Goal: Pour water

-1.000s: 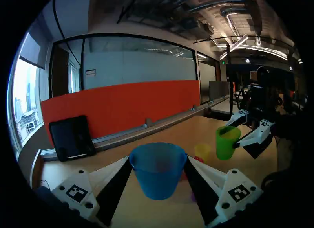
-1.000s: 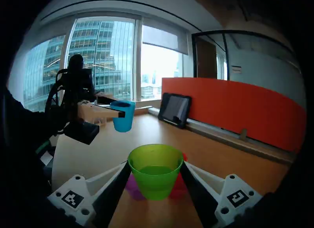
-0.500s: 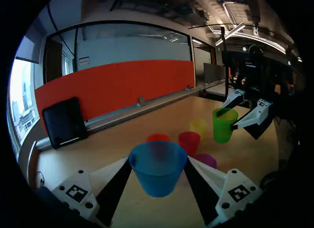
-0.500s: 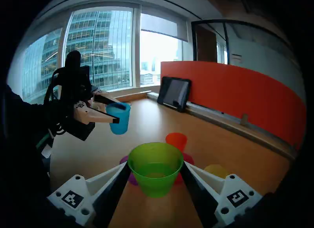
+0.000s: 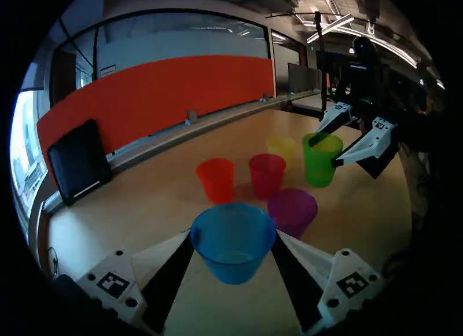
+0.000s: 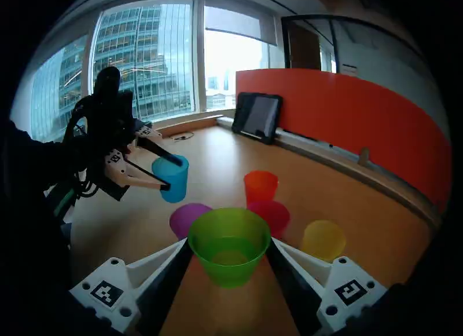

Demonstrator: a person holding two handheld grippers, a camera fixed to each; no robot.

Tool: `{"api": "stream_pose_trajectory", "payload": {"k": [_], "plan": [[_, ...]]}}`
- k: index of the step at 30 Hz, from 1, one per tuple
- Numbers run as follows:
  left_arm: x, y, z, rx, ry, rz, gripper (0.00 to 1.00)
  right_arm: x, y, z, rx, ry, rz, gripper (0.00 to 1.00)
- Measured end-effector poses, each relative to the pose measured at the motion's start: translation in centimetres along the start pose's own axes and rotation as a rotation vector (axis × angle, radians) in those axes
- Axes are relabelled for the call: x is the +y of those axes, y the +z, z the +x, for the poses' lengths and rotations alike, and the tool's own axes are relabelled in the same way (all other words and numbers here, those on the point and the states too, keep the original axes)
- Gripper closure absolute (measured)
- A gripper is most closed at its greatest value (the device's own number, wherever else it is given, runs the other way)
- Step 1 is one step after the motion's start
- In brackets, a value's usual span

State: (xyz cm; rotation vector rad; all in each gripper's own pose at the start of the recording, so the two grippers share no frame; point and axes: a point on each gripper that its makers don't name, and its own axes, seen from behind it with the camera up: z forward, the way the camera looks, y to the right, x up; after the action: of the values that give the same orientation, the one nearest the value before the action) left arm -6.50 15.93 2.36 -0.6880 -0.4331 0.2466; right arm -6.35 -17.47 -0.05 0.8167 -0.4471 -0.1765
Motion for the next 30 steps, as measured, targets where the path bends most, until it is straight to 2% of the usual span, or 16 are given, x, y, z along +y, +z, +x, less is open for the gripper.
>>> {"api": "stream_pose_trajectory", "payload": {"k": [13, 24, 30], "plan": [[0.9, 1.7, -3.1, -0.131, 0.015, -0.065, 0.11, 0.0, 1.0, -2.1, -0.051, 0.011, 0.013, 0.09], [1.1, 2.5, -4.1, -0.152, 0.009, -0.08, 0.11, 0.3, 1.4, -3.0, -0.072, 0.012, 0.01, 0.09], [1.1, 2.4, -4.5, -0.157, 0.0, -0.081, 0.11, 0.6, 1.6, -3.8, -0.088, 0.006, 0.002, 0.09]]}}
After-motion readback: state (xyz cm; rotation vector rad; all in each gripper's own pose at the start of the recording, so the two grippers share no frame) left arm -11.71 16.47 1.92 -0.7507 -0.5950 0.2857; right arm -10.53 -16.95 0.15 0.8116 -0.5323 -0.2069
